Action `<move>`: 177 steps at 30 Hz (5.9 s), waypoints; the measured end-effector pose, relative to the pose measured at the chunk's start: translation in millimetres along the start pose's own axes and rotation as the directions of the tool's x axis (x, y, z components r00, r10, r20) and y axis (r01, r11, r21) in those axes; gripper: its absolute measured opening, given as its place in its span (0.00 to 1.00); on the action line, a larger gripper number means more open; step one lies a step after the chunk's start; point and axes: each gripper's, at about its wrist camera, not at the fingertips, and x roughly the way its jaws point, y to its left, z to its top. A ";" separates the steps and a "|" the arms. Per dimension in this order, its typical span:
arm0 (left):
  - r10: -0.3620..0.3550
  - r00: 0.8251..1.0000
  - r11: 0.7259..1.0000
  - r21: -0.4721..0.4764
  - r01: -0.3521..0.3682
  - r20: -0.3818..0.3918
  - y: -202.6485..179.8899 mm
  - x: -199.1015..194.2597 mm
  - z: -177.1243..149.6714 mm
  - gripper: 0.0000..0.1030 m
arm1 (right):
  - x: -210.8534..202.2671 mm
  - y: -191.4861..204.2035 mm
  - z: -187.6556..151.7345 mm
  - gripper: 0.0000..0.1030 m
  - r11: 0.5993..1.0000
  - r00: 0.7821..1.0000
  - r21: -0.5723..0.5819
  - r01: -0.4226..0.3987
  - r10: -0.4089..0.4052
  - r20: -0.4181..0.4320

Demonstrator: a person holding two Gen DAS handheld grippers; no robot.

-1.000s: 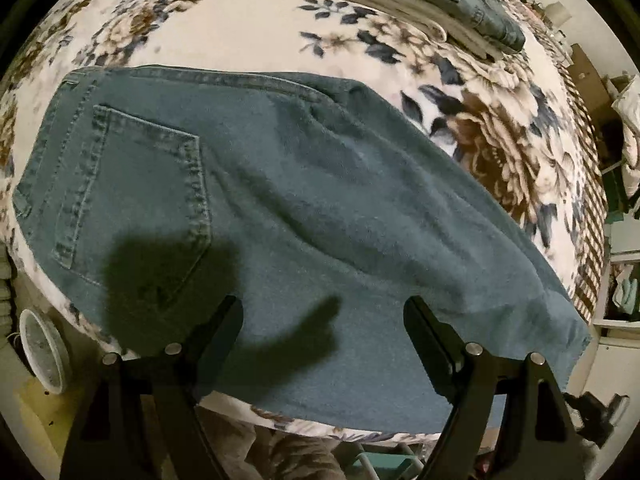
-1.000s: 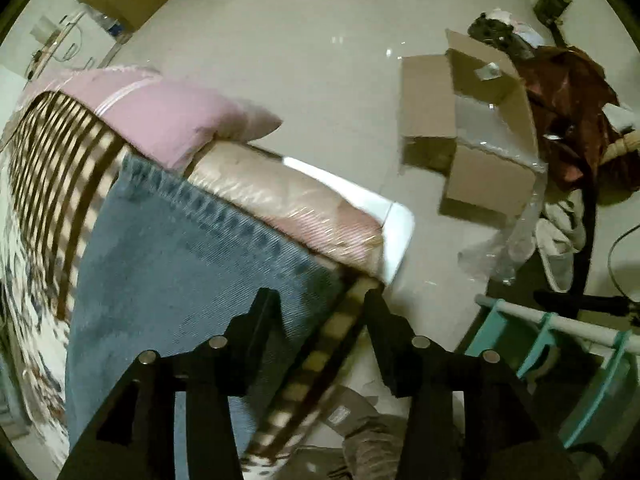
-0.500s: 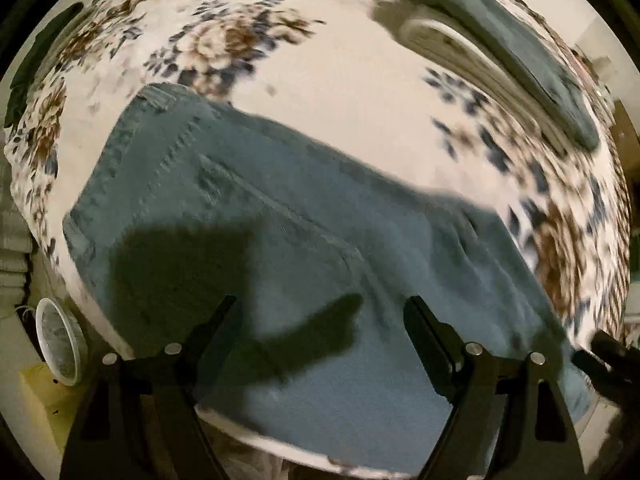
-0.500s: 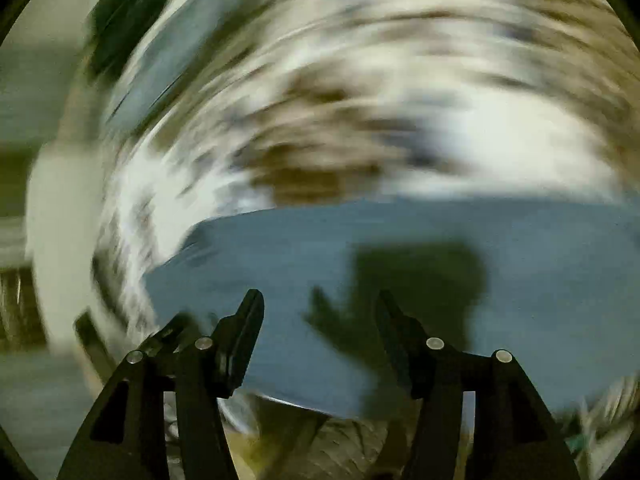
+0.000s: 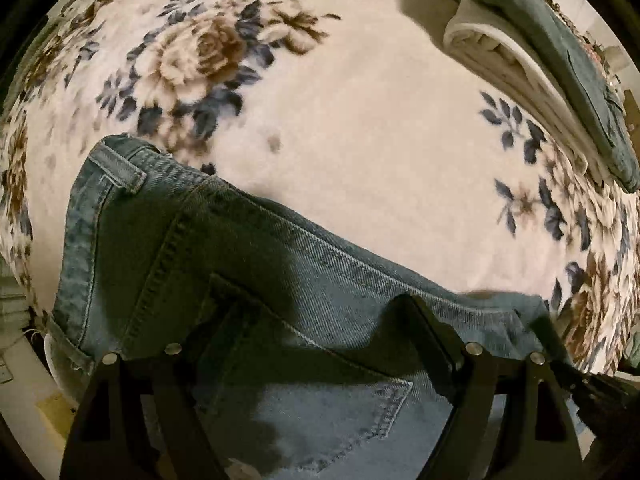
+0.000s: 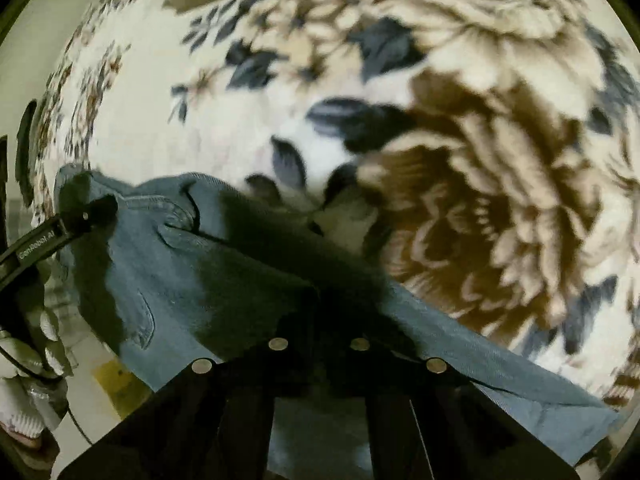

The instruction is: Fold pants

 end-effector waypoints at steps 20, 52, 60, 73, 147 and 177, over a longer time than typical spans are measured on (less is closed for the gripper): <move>-0.034 0.999 0.919 0.393 0.031 0.001 -130.9 -31.7 11.2 0.79 | -72.5 -130.7 -31.6 0.46 0.971 0.999 0.239 -0.022 0.015 0.033; -0.016 0.999 0.920 0.391 0.002 0.033 -151.6 -8.7 -59.1 0.85 | -143.9 -271.8 -171.4 0.68 0.758 0.954 0.641 -0.124 -0.086 0.287; -0.082 0.991 0.848 0.515 0.123 -0.102 -241.3 0.5 -176.6 0.85 | -121.9 -391.8 -420.7 0.67 0.189 0.931 0.945 -0.268 -0.200 0.304; 0.069 0.991 0.800 0.600 0.017 -0.119 -286.9 78.2 -246.8 0.94 | -40.4 -403.7 -445.7 0.64 0.128 0.746 0.756 -0.641 -0.126 0.654; -0.082 0.993 0.914 0.404 0.041 0.083 -113.2 -133.2 -153.1 1.00 | -178.2 -63.2 -214.9 0.06 0.708 0.682 0.554 -0.438 -0.139 0.718; -0.130 0.991 0.977 0.168 0.131 -0.015 -20.3 -63.0 -91.3 1.00 | -38.2 24.5 -194.9 0.85 0.902 0.937 0.387 -0.189 0.047 0.347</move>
